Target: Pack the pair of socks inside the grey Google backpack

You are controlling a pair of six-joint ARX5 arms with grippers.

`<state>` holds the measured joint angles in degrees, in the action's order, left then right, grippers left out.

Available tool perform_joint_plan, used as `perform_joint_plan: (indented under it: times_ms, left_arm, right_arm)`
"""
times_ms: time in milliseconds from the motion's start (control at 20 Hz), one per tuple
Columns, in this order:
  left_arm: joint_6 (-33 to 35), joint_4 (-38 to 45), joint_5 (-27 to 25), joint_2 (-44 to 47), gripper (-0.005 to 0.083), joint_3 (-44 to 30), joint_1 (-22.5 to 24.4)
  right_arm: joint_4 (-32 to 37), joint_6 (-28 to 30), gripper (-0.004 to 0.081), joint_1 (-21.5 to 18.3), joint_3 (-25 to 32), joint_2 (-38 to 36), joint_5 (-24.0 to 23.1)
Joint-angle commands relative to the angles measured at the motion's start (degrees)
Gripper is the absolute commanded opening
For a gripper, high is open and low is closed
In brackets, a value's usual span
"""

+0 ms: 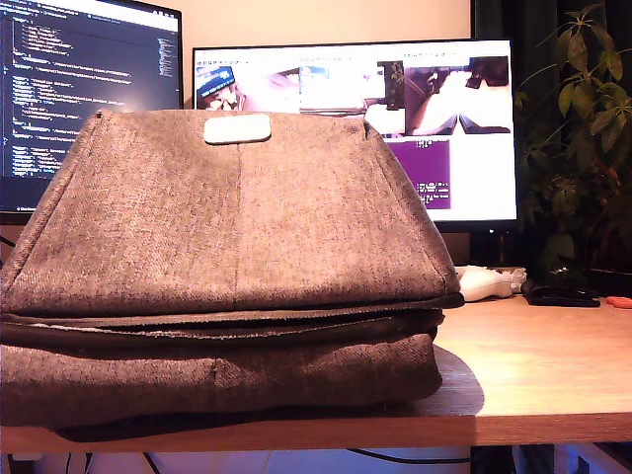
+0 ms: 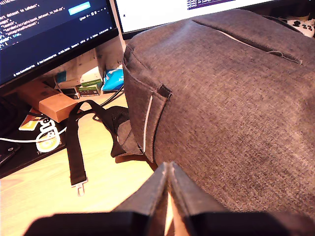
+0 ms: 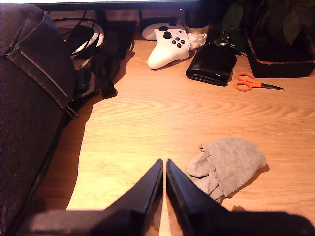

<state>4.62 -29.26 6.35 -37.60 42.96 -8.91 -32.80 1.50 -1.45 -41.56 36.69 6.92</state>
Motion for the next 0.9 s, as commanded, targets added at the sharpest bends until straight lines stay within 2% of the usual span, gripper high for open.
perform_joint_plan:
  times_ms: [0,500,850]
  left_arm:
    - [-0.2,-1.3,0.3,0.1,-0.0019,-0.6,-0.1]
    - [-0.2,-1.2,0.6,0.1,-0.0019,-0.6,-0.1]
    - [-0.1,-1.2,8.0,-0.3,-0.0019,-0.6,-0.2]
  right_arm:
    - [-1.1,0.0,-0.0011,-0.1,0.2,-0.1,0.0]
    - [-1.0,0.3,-0.0011,-0.1,0.2,-0.1,0.0]
    - [-6.4,0.8,-0.0011,-0.1,0.2,-0.1,0.9]
